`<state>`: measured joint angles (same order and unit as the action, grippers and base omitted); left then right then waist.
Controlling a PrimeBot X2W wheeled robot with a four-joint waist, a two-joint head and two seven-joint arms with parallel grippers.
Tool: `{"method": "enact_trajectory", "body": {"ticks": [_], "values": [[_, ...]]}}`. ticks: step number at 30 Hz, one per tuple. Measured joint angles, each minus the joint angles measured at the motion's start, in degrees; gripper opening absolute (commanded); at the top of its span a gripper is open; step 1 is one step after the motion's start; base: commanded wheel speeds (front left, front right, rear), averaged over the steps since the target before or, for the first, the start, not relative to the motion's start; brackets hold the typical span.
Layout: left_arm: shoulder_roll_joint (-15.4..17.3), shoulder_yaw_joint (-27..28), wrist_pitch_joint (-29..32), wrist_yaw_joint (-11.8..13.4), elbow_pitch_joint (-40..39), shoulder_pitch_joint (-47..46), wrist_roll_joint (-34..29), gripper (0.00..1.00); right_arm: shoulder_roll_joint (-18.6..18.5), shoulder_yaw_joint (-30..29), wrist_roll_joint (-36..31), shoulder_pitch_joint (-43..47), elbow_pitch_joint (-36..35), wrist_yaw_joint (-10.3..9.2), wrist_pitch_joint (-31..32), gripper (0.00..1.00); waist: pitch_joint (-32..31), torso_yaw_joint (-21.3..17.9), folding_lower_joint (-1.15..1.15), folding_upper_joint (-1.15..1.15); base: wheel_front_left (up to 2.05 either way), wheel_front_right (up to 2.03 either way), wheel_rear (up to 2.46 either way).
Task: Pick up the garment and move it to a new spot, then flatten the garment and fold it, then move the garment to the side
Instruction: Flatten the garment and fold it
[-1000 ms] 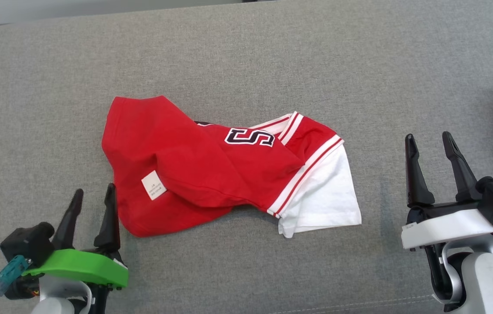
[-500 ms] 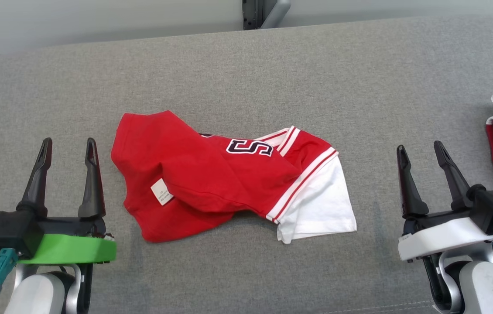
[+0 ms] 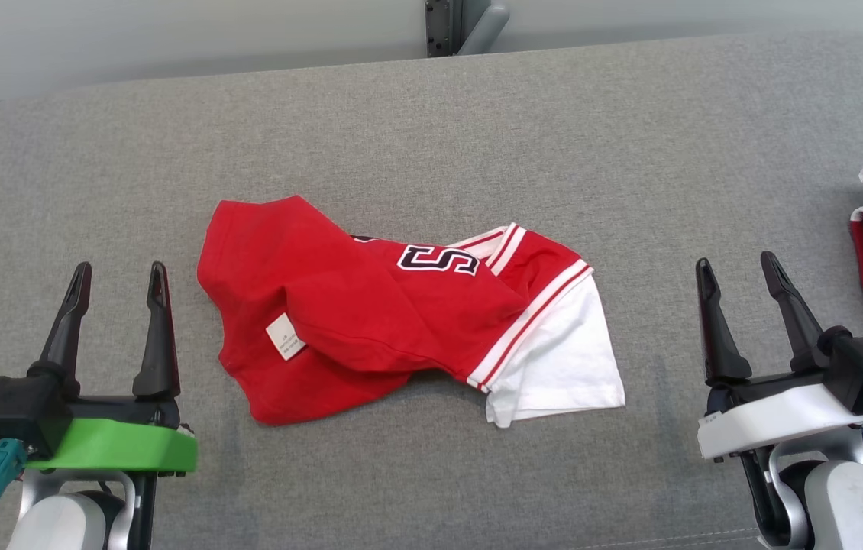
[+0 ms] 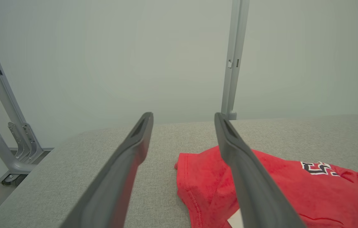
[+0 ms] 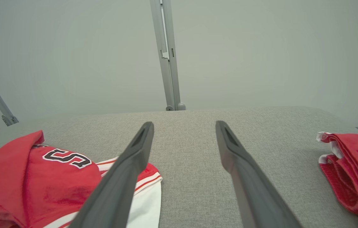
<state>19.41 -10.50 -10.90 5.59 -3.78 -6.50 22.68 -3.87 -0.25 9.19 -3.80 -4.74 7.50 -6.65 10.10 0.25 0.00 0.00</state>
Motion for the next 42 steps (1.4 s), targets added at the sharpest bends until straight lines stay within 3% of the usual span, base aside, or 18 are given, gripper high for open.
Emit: {"method": "enact_trajectory", "body": {"ticks": [8, 16, 26, 27, 28, 34, 42], "values": [[-0.09, -1.02, 2.3, -0.87, 1.04, -0.6, 1.86, 1.0, -0.02, -0.3, -0.01, -0.23, -0.75, 0.0, 0.05, 1.0, 0.81, 0.36, 0.0, 0.0, 0.0, 0.0, 0.0], [-1.6, -4.33, 11.36, -6.88, 14.97, -4.6, 9.17, 1.0, -0.09, 1.97, 0.3, -2.46, 0.22, 0.0, 0.01, 1.0, 4.28, -0.2, 0.0, 0.0, 0.0, 0.0, 0.0], [-2.35, -4.87, 12.84, -8.69, 23.79, -6.69, 11.79, 1.0, 0.02, 2.4, 1.12, -2.76, 2.29, -0.01, -0.51, 1.0, 6.77, -1.98, 0.0, 0.0, 0.0, 0.0, 0.0], [-2.34, -4.99, 12.61, -8.99, 24.35, -7.05, 11.8, 0.65, 0.03, 2.53, 1.25, -2.86, 2.44, -0.01, -0.51, 1.0, 6.89, -2.08, 0.0, 0.0, 0.0, 0.0, 0.0], [-2.33, -5.05, 12.56, -9.21, 24.76, -7.35, 11.8, 0.0, 0.05, 2.61, 1.3, -2.94, 2.64, 0.0, -0.49, 1.0, 7.0, -2.17, 0.0, 0.0, 0.0, 0.0, 0.0], [-2.33, -5.31, 11.33, -9.57, 25.95, -8.27, 11.8, 0.0, -0.2, 3.41, 1.37, -2.54, 5.38, -0.01, 0.97, 1.0, 7.26, -2.13, 0.0, 0.0, 0.0, 0.0, 0.0], [-2.59, -5.89, 10.1, -9.64, 25.91, -9.23, 11.66, 0.0, -0.18, 9.25, 3.8, -2.03, 17.66, 0.0, 0.69, 1.0, 7.7, -0.74, 0.0, 0.0, 0.0, 0.0, 0.0]]}}
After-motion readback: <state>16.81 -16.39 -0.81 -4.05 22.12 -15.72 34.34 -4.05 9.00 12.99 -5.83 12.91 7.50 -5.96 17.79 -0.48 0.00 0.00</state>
